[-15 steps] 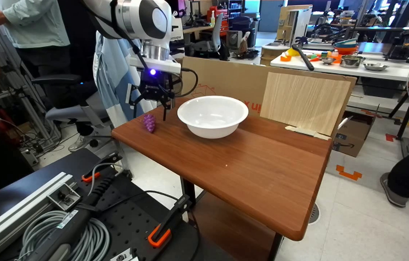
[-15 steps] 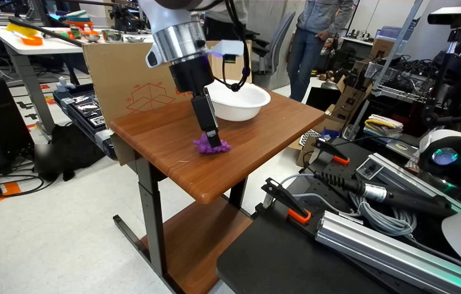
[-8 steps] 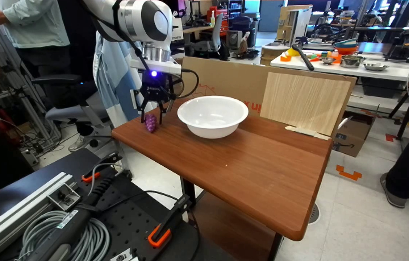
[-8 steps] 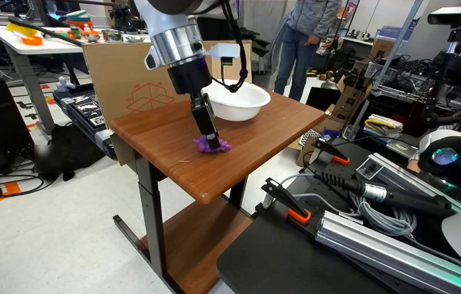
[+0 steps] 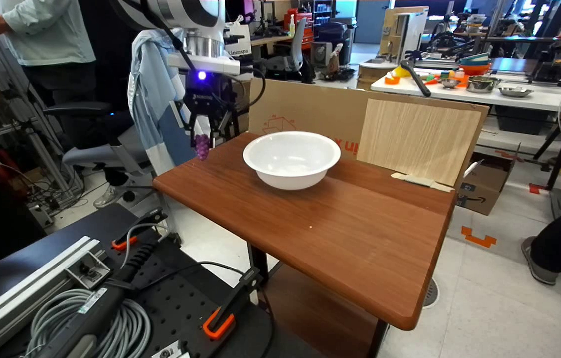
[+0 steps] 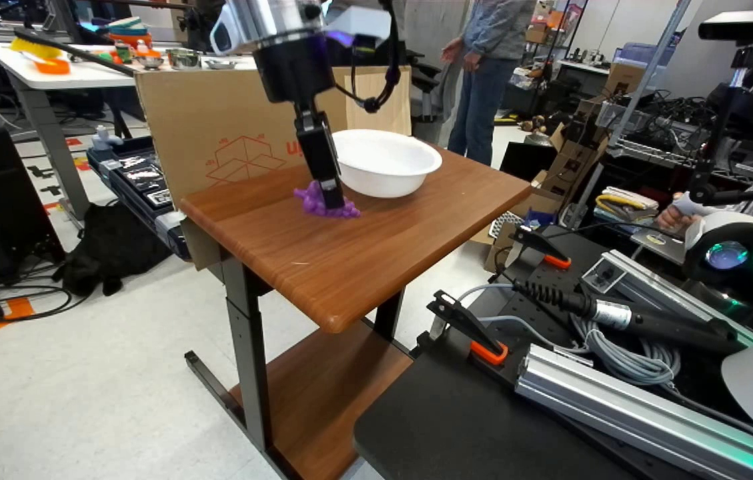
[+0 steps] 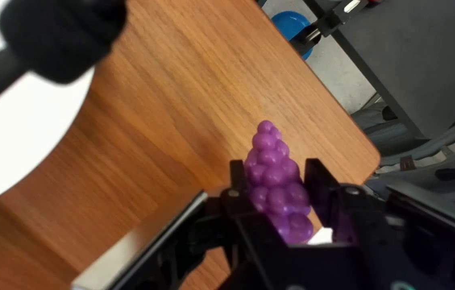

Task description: Put the purple toy in the bowl

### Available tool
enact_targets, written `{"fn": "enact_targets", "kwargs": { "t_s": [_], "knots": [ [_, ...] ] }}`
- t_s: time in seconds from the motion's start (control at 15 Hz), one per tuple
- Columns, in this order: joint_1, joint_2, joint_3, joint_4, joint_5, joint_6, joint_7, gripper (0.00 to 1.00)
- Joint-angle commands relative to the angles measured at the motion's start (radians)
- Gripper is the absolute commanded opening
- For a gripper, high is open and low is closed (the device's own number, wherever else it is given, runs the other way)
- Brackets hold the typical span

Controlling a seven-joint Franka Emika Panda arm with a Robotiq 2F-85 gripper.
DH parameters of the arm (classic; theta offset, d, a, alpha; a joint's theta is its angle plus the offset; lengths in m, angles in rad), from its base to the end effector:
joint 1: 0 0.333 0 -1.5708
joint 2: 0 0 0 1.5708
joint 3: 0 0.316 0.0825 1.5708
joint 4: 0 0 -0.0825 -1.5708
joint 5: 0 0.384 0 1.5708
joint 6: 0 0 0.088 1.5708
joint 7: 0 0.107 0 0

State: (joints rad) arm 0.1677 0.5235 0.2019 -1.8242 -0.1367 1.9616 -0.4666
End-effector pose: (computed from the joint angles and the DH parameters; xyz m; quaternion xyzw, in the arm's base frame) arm 0.5680 0.2046 0.2282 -0.8838 -0.4296 0.1851 0.0035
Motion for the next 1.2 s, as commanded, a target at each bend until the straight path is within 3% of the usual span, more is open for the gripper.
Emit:
{"fn": "enact_targets", "kwargs": {
  "t_s": [0.0,0.2,0.4,0.73,1.13],
  "knots": [
    [-0.052,-0.226,0.022,-0.140,0.057,0.015,-0.032,0.16],
    [-0.100,-0.337,-0.034,-0.179,0.081,0.026,-0.011,0.16],
    [-0.147,-0.331,-0.109,-0.122,0.055,0.024,0.031,0.16],
    [-0.194,-0.197,-0.176,0.034,0.057,0.006,0.093,0.16],
    [-0.184,0.011,-0.180,0.194,0.047,-0.028,0.186,0.16]
  ]
}}
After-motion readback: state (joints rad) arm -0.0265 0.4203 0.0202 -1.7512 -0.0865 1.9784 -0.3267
